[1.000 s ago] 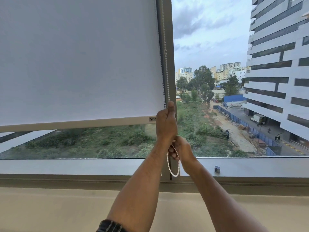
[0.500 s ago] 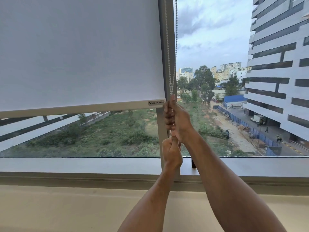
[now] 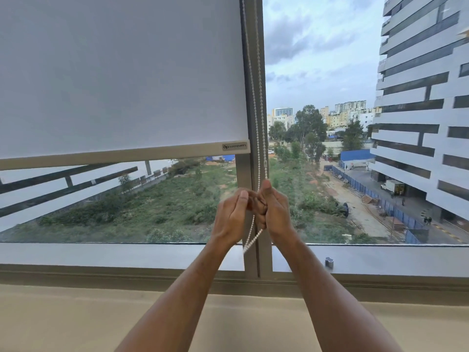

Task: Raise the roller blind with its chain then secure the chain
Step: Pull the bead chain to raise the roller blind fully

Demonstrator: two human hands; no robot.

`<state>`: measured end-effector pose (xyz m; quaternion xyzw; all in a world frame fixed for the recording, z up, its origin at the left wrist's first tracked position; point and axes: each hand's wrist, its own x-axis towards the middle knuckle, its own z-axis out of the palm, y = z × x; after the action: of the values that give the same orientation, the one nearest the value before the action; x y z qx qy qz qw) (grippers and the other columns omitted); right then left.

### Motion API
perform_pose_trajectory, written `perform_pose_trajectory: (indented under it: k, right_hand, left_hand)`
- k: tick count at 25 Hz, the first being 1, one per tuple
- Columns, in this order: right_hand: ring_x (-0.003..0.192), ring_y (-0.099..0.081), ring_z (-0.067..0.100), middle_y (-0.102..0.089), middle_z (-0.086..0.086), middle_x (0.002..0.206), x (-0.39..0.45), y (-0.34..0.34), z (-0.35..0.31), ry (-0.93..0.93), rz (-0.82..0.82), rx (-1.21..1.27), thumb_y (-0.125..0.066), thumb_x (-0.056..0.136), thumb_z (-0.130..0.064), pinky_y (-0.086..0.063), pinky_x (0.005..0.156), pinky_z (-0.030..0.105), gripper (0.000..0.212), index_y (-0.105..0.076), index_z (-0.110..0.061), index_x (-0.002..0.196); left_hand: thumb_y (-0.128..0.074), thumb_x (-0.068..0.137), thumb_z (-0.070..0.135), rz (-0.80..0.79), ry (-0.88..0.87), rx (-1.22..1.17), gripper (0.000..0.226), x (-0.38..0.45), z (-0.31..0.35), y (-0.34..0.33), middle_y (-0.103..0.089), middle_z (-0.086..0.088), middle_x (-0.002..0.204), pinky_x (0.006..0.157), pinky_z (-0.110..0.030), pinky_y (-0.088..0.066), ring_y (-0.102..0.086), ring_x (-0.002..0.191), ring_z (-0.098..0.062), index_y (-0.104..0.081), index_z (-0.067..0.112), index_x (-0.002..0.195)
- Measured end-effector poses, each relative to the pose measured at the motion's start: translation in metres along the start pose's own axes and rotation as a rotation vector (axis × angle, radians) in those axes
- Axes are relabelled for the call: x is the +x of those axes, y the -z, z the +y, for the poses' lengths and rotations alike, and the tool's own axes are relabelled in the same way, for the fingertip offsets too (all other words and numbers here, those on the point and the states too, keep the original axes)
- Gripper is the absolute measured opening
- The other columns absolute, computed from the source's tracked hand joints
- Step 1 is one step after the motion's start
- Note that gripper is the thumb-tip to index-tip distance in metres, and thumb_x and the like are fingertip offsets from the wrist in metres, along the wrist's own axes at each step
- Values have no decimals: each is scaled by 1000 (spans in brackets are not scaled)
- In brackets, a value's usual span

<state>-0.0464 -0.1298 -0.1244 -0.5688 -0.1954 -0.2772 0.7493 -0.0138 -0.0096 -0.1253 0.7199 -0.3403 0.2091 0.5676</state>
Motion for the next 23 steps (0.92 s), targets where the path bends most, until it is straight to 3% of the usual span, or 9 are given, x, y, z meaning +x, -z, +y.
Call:
perform_pose_trajectory:
  k: [2,4,8,10,13,16,19,21,23]
  right_hand:
    - [32,-31,3,-41,-11,46,-11,-2,18,-44,23,-13,-41,106,-45,-29,33,16,51,-60,-27,63]
    - [32,-31,4,-42,-9,45,-20,-4,36,-79,52,-26,-40,111,-31,-28,34,16,46,-60,-10,75]
    - [31,-29,5,-42,-7,43,-30,6,53,-121,97,-73,-35,113,-13,-27,35,16,40,-54,-4,79]
    - [33,-31,4,-44,-9,45,-35,15,54,-132,63,-100,-37,112,-14,-28,35,17,40,-57,-5,78]
    - [47,-46,2,-55,-14,56,-39,25,50,-81,-16,-89,-37,102,-16,-39,47,17,44,-69,-28,73]
    - [69,-59,9,-67,-4,77,-28,34,36,25,178,-143,-38,96,-18,-45,63,27,32,-69,-11,91]
    - [76,-63,12,-68,0,87,1,28,4,62,328,-132,-45,103,-23,-46,66,29,28,-70,-10,104]
    - [73,-66,11,-71,-1,86,21,13,-20,15,239,-82,-41,110,-30,-51,66,28,37,-69,-6,112]
    - [65,-64,18,-70,4,81,36,-6,-38,-68,74,-33,-34,111,-43,-50,60,31,53,-69,-2,113]
  left_hand:
    - [-35,102,44,34,54,-157,50,13,18,-13,-74,-6,80,75,-39,-57,-70,77,-22,-72,11,99]
    - [-32,105,47,35,116,-339,57,27,37,-31,-70,-3,72,68,-28,-55,-65,70,-18,-71,6,96]
    - [-31,104,58,62,280,-561,61,44,55,-50,-38,8,48,41,-25,-24,-29,40,-9,-49,24,57]
    - [-37,103,59,117,252,-487,63,40,50,-57,-30,10,44,43,-29,-15,-20,39,-11,-36,29,47]
    - [-40,98,65,194,156,-402,68,32,42,-68,-28,13,42,45,-28,-16,-19,40,-12,-32,27,42]
    - [-38,89,78,236,139,-321,72,25,30,-73,-32,13,40,41,-22,-22,-26,37,-10,-37,26,41]
    - [-32,86,85,229,165,-242,78,3,2,-75,-37,4,42,42,-27,-24,-32,40,-17,-43,22,41]
    - [-34,84,87,212,194,-263,79,-15,-11,-78,-31,-7,46,44,-40,-22,-26,46,-22,-37,20,44]
    - [-37,85,84,193,227,-302,78,-28,-16,-85,-25,-4,48,46,-42,-17,-20,48,-21,-32,17,47]
